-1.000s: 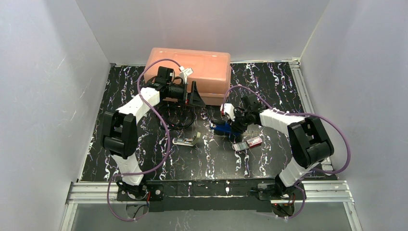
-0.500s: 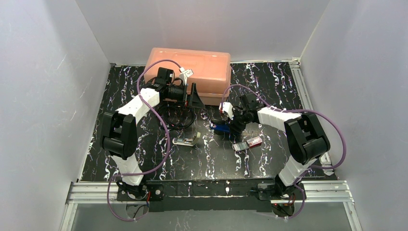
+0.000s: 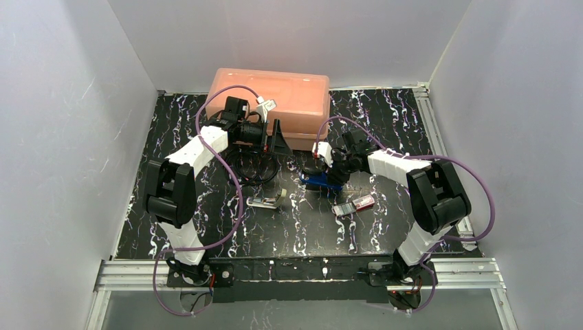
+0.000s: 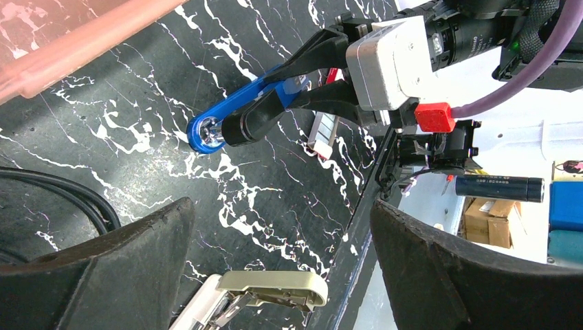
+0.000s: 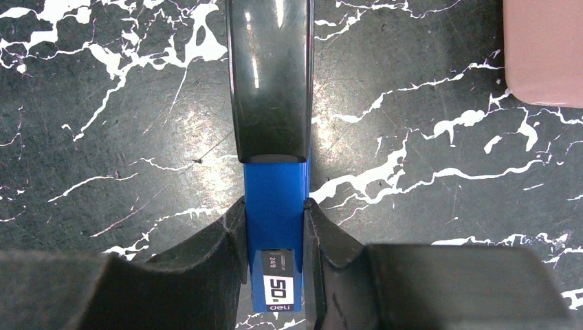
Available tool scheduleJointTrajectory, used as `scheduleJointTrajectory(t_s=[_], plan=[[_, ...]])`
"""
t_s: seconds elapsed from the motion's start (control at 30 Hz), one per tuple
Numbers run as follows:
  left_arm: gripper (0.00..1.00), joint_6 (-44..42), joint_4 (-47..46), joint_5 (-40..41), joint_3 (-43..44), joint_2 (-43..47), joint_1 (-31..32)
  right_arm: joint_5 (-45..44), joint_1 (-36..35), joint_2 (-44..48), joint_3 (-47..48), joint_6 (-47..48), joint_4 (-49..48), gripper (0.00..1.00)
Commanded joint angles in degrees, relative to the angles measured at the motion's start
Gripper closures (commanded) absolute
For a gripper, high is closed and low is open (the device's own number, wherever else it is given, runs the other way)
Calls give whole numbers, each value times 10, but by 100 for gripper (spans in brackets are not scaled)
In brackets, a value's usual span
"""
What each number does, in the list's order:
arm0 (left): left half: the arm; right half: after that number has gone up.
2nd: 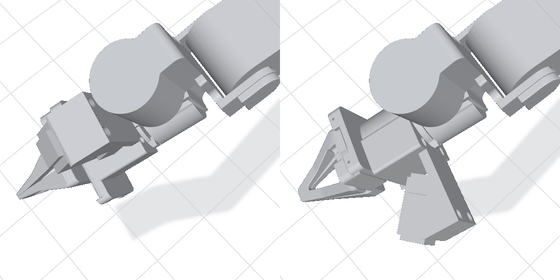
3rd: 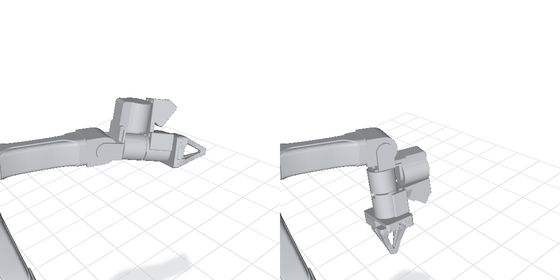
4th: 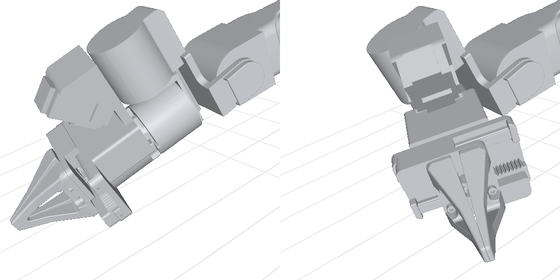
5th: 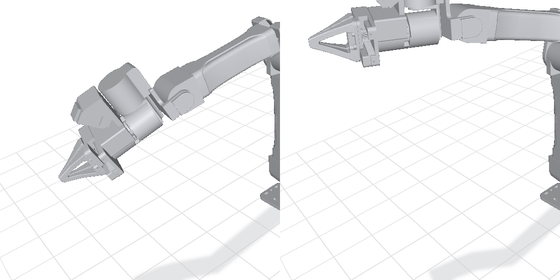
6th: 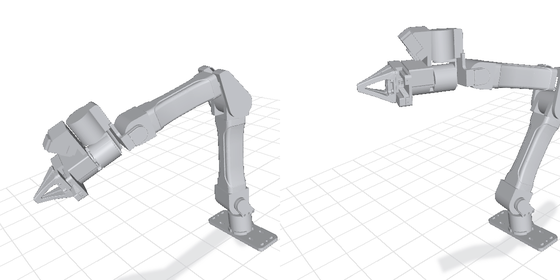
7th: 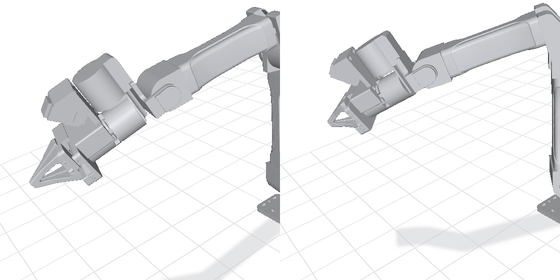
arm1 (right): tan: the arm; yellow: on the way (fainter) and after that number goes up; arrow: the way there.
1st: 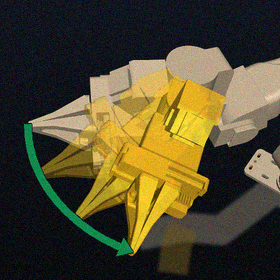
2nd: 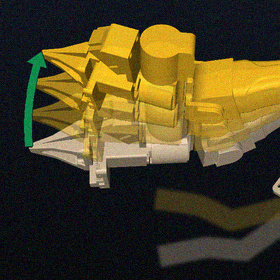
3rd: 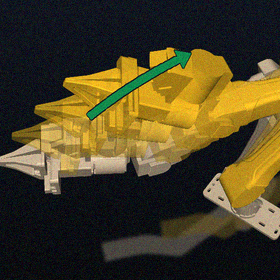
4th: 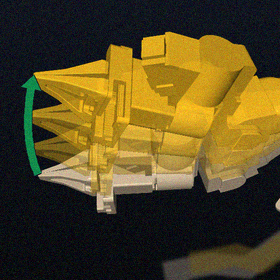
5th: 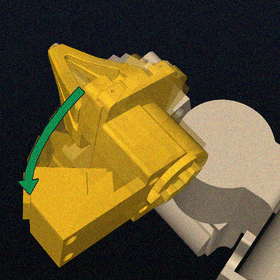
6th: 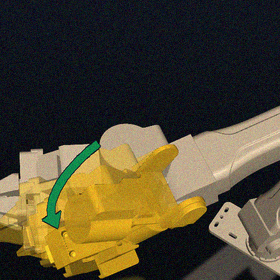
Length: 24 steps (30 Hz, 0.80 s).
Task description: Load the staples into the stapler
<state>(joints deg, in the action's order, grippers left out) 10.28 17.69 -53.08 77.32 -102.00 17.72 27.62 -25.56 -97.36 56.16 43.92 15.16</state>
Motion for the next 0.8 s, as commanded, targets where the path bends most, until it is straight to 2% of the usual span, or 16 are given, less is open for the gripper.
scheduleJointTrajectory(t_s=[0.0,0.17,0.3,0.77], plan=[[5,0,11,-9,-2,22,-2,18,2,1,17,0,-4,94],[6,40,-13,-16,-18,17,0,33,1,48,14,-28,-44,99],[7,66,-34,-17,-30,15,8,51,2,86,14,-58,-74,99],[7,157,-51,-50,4,-26,25,101,4,134,58,-113,-52,99]])
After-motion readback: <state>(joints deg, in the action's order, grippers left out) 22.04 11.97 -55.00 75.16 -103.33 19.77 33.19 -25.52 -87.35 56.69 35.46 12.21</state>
